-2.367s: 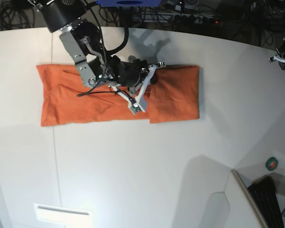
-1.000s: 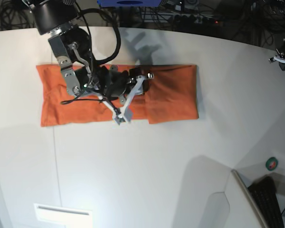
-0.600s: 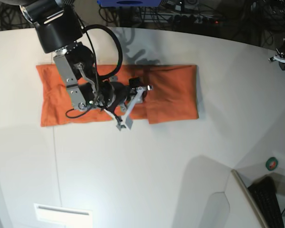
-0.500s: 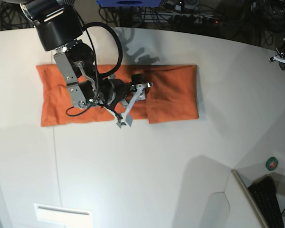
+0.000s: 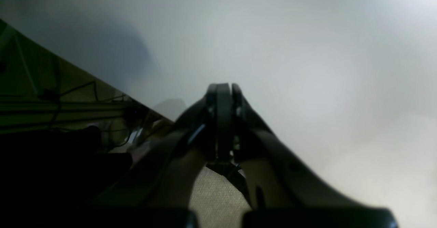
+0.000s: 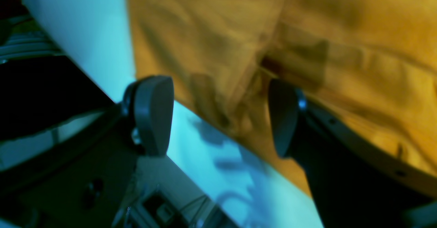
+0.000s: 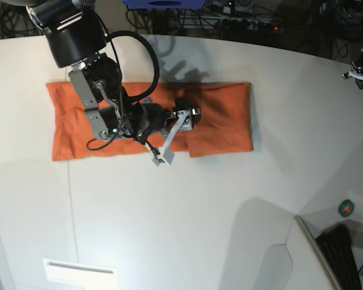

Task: Layout the t-shirt on the table in an organized manner, then fold the t-shirt properly
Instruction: 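Press and smooth the folded shirt with the right gripper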

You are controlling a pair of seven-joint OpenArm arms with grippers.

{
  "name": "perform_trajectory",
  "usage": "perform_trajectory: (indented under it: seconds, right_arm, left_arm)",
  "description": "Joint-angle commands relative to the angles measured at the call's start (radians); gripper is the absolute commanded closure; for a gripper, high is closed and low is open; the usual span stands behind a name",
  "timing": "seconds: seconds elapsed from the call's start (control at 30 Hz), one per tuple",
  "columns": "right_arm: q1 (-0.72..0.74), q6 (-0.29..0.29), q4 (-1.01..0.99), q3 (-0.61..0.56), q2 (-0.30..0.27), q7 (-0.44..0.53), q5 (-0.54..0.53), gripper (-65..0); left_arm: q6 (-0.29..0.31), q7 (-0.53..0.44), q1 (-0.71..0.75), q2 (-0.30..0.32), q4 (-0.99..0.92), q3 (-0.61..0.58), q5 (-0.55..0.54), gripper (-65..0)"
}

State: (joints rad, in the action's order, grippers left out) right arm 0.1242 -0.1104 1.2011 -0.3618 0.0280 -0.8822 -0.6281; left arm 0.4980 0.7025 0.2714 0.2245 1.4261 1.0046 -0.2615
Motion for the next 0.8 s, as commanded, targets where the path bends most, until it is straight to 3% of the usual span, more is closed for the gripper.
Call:
perform_trajectory:
  seconds: [0.0, 0.17, 0.33, 0.43, 0.53, 0.77]
  right_arm:
    - [0.015, -0.008, -0.005, 0.0, 0.005, 0.019, -0.02, -41.4]
    - [0.005, -0.01, -0.027, -0.003, 0.011, 0.03, -0.023, -39.0]
    - [0.009, -0.01, -0.027, -0.121, 0.023, 0.022, -0.023, -24.5]
    - [0.019, -0.01, -0.027, -0.133, 0.025, 0.021, -0.023, -16.4]
    - [0.019, -0.01, -0.027, -0.133, 0.025, 0.019, -0.023, 0.0]
    - [0.025, -0.007, 0.001, -0.133, 0.026, -0.032, -0.023, 0.0]
  left_arm:
    - [-0.003, -0.02, 0.001, 0.02, 0.014, 0.006, -0.006, 0.0]
    - [-0.003, -0.02, 0.001, 0.02, 0.014, 0.006, -0.006, 0.0]
    - [-0.003, -0.02, 0.001, 0.02, 0.014, 0.006, -0.006, 0.0]
    - [-0.003, -0.02, 0.001, 0.02, 0.012, 0.006, -0.006, 0.0]
    - [-0.003, -0.02, 0.002, 0.02, 0.012, 0.007, -0.006, 0.0]
    - [-0.003, -0.02, 0.001, 0.02, 0.012, 0.007, -0.006, 0.0]
